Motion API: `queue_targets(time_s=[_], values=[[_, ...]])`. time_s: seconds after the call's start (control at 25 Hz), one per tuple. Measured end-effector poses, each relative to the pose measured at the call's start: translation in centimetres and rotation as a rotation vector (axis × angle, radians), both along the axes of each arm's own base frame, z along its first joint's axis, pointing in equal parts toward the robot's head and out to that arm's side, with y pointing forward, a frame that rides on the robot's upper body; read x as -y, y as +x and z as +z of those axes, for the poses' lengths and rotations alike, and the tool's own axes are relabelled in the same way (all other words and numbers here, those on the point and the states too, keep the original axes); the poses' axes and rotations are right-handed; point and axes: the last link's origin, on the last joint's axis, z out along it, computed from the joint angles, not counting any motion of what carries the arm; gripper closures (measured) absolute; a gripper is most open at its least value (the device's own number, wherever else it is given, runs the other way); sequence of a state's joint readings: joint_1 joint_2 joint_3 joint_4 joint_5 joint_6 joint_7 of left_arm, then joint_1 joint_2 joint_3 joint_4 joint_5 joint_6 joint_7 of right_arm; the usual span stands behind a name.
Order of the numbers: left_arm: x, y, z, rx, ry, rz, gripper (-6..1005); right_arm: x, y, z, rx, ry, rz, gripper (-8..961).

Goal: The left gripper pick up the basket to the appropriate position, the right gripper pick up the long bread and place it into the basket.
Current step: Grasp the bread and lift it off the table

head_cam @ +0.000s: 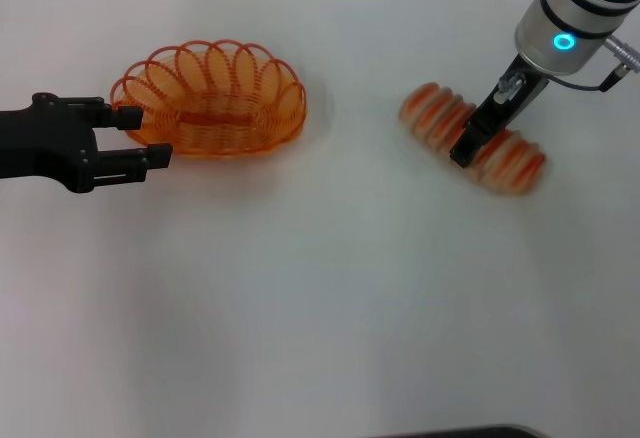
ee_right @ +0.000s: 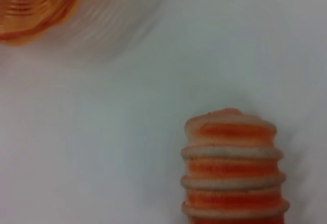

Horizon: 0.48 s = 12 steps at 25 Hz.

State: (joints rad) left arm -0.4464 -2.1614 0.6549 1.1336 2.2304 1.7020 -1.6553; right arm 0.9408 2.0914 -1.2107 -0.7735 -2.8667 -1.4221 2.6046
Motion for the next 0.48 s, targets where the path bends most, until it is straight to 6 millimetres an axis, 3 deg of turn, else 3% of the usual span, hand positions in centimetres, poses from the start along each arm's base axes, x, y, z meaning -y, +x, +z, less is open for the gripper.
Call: queue_targets(time_s=[0.48], values=[[-0.1,0.0,0.1,-0.003,0.003,-0.001,374,-0.7,-3.0,2.3,-0.01,-0.051,0.126,265]])
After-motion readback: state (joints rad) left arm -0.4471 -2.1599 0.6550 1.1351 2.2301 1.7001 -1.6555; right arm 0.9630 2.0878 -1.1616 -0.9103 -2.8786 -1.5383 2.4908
